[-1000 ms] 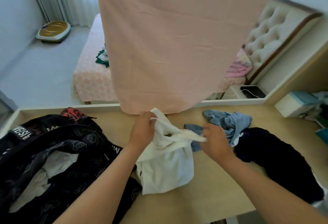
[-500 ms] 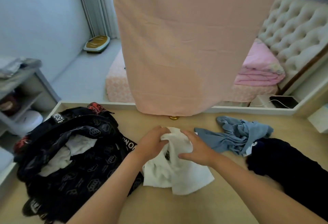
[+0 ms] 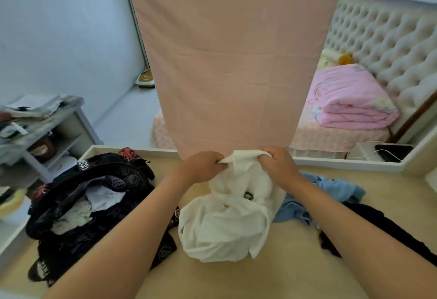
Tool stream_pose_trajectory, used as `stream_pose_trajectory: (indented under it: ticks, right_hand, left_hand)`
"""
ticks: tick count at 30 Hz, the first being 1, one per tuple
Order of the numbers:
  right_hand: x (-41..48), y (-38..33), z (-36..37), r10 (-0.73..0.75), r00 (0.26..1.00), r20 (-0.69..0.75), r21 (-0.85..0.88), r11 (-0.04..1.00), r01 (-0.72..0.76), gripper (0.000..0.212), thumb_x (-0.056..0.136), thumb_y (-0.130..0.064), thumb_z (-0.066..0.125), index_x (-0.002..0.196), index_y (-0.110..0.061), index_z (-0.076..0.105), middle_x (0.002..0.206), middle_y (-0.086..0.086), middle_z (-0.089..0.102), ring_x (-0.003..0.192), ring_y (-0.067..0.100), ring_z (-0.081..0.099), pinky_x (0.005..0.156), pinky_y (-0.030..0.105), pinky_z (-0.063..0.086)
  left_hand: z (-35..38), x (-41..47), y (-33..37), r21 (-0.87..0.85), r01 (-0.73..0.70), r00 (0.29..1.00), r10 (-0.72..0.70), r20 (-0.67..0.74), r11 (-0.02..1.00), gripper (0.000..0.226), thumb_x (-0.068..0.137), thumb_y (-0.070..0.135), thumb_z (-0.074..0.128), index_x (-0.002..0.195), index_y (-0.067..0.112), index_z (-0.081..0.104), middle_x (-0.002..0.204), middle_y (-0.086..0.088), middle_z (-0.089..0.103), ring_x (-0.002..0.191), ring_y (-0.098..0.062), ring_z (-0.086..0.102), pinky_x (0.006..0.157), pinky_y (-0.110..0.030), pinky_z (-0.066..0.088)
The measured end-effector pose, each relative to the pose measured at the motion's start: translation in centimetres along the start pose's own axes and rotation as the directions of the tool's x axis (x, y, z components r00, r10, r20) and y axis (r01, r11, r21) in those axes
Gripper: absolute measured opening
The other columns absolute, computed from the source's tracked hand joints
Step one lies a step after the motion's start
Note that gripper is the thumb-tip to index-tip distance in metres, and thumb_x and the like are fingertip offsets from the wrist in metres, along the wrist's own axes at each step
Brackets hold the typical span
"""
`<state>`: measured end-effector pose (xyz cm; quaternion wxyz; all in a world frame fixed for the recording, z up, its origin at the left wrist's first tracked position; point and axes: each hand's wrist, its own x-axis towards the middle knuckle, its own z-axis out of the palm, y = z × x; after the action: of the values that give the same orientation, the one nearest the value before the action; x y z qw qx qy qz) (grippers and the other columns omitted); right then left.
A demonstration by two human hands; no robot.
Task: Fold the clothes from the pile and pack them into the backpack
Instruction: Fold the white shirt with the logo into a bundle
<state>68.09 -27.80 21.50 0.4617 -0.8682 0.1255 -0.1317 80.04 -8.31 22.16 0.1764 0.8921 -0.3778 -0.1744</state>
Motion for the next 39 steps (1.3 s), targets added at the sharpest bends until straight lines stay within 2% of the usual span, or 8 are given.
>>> stream_pose_trajectory:
  ticks: [3, 7, 12, 19, 26, 31, 36, 39]
  right_hand:
    - [0.8, 1.1, -2.6, 0.076, 0.997, -0.011, -0.249, 0.965, -0.077, 0.019, 0.086, -0.026, 0.049, 0.075, -0.012, 0.056, 0.071, 0.004, 0.056, 0.067, 0.025, 0.053, 0.059, 0.033, 0.035]
    - [1.8, 0.3, -2.7, 0.003, 0.985, 0.171, -0.023, 1.000, 0.001, 0.044, 0.078, -0.031, 0.067, 0.121, -0.035, 0.060, 0.111, -0.014, 0.065, 0.100, 0.006, 0.063, 0.084, 0.027, 0.051]
    - [4.5, -0.8, -2.2, 0.001, 0.994, 0.105, -0.024, 1.000, 0.001, 0.013, 0.096, -0.019, 0.058, 0.095, -0.030, 0.065, 0.095, -0.007, 0.066, 0.088, 0.015, 0.061, 0.078, 0.033, 0.046]
    - [8.2, -5.1, -3.8, -0.051, 0.998, 0.040, 0.069, 0.996, 0.048, 0.025, 0.096, -0.003, 0.049, 0.086, -0.024, 0.057, 0.085, -0.003, 0.058, 0.080, 0.015, 0.054, 0.074, 0.032, 0.040]
    - [11.5, -6.1, -8.7, -0.105, 0.981, -0.161, -0.243, 0.968, 0.064, 0.012, 0.096, -0.017, 0.053, 0.088, -0.023, 0.059, 0.090, -0.004, 0.063, 0.086, 0.018, 0.058, 0.070, 0.031, 0.040]
    - [11.2, -6.3, -10.1, -0.051, 0.947, -0.318, -0.126, 0.992, 0.012, 0.016, 0.097, -0.020, 0.054, 0.092, -0.018, 0.069, 0.085, -0.003, 0.065, 0.078, 0.017, 0.056, 0.068, 0.031, 0.038]
    - [10.4, -7.6, -10.8, -0.038, 0.926, -0.375, -0.052, 0.998, 0.020, 0.023, 0.096, -0.026, 0.058, 0.081, -0.011, 0.066, 0.072, -0.002, 0.060, 0.069, 0.018, 0.052, 0.061, 0.032, 0.037]
    - [9.3, -9.3, -10.6, -0.048, 0.939, -0.340, -0.045, 0.998, 0.035, 0.038, 0.096, -0.033, 0.057, 0.076, -0.001, 0.059, 0.069, 0.002, 0.055, 0.065, 0.018, 0.047, 0.059, 0.033, 0.034]
  left_hand:
    - [-1.8, 1.1, 1.9, 0.180, -0.047, 0.989, 0.070, -0.127, 0.983, 0.032, 0.102, 0.040, 0.039, 0.074, 0.027, 0.045, 0.074, 0.008, 0.056, 0.074, -0.018, 0.052, 0.083, -0.035, 0.034]
    - [-2.1, 2.7, 4.1, 0.050, -0.184, 0.980, 0.187, -0.072, 0.982, 0.027, 0.102, 0.031, 0.043, 0.076, 0.031, 0.045, 0.073, 0.014, 0.050, 0.074, -0.016, 0.049, 0.063, -0.030, 0.032]
    - [-2.4, 4.3, 3.6, -0.100, -0.263, 0.957, 0.247, -0.149, 0.960, 0.016, 0.092, 0.041, 0.062, 0.084, 0.032, 0.053, 0.074, 0.013, 0.054, 0.068, -0.005, 0.050, 0.057, -0.020, 0.033]
    - [-1.0, 6.1, -1.5, -0.024, -0.054, 0.974, 0.058, 0.221, 0.998, 0.019, 0.084, 0.033, 0.071, 0.096, 0.020, 0.064, 0.093, 0.007, 0.062, 0.088, -0.016, 0.060, 0.071, -0.024, 0.042]
    - [-7.3, 6.3, -2.3, -0.376, 0.004, 0.955, -0.114, -0.273, 0.927, 0.033, 0.104, 0.029, 0.038, 0.092, 0.009, 0.061, 0.096, -0.008, 0.064, 0.091, -0.026, 0.058, 0.072, -0.031, 0.039]
    - [-14.4, 3.9, 1.0, -0.162, -0.018, 0.968, -0.024, -0.248, 0.987, 0.038, 0.091, 0.051, 0.059, 0.107, 0.019, 0.047, 0.098, 0.002, 0.057, 0.088, -0.019, 0.055, 0.068, -0.032, 0.041]
    - [-19.5, 0.7, 1.3, 0.074, 0.035, 0.992, -0.026, -0.121, 0.997, 0.036, 0.089, 0.016, 0.062, 0.119, 0.024, 0.045, 0.114, -0.002, 0.054, 0.099, -0.022, 0.054, 0.075, -0.032, 0.044]
    - [-21.3, -1.3, 1.8, 0.137, 0.034, 0.951, 0.010, -0.308, 0.990, 0.009, 0.097, 0.023, 0.054, 0.104, 0.018, 0.058, 0.104, -0.002, 0.060, 0.101, -0.025, 0.057, 0.076, -0.033, 0.041]
